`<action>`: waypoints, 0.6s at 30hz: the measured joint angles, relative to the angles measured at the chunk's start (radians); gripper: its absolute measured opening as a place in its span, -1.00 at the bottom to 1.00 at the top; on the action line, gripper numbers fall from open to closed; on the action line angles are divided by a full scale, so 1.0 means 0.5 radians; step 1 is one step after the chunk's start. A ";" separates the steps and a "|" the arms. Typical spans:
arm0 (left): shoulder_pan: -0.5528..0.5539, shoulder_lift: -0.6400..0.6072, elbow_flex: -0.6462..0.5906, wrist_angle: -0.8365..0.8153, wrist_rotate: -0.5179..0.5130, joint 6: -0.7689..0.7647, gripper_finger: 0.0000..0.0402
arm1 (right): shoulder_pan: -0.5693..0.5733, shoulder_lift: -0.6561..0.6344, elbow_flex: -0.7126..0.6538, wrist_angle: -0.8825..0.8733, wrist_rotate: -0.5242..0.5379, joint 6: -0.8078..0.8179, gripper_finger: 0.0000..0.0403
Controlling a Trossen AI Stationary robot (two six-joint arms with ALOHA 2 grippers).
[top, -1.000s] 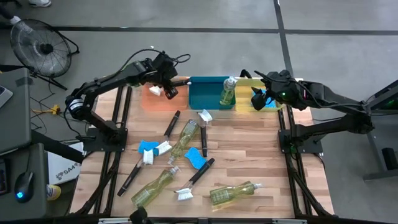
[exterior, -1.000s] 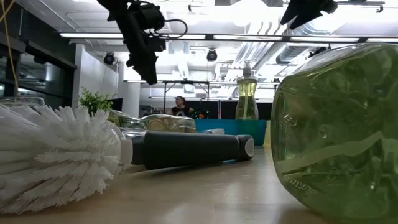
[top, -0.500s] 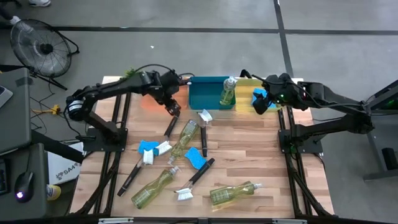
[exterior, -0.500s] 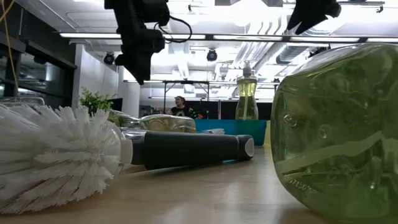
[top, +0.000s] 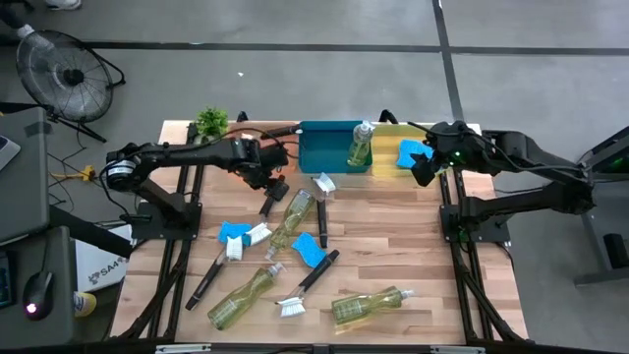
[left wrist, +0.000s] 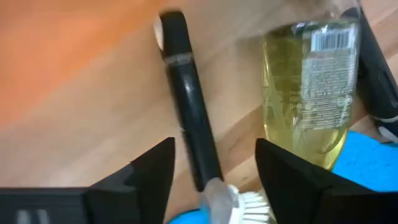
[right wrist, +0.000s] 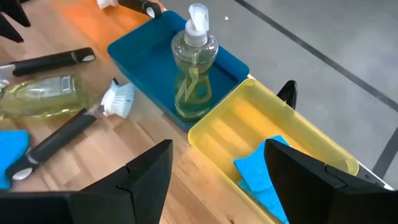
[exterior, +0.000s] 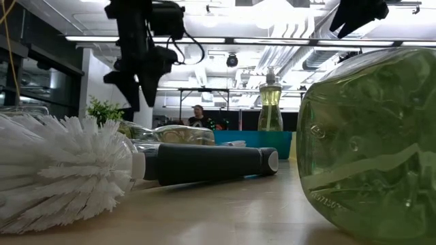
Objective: Pick & Place Kitchen Sink Supplies
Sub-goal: Put the cleaning brush into the orange bin
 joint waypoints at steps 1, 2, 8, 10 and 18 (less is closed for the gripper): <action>-0.001 0.000 -0.039 0.048 0.021 -0.054 0.15 | 0.000 -0.009 0.000 -0.014 -0.008 0.000 0.23; 0.001 0.001 -0.072 0.103 0.038 -0.114 0.20 | 0.000 -0.017 0.000 -0.020 -0.008 0.000 0.23; 0.004 0.013 -0.199 0.316 0.007 -0.236 0.31 | 0.000 -0.032 0.000 -0.055 -0.025 -0.001 0.23; 0.004 0.045 -0.200 0.316 -0.035 -0.235 0.31 | 0.000 -0.032 0.000 -0.056 -0.050 -0.001 0.23; 0.004 0.248 -0.204 0.396 -0.041 -0.226 0.31 | 0.000 -0.032 0.000 -0.056 -0.075 0.000 0.23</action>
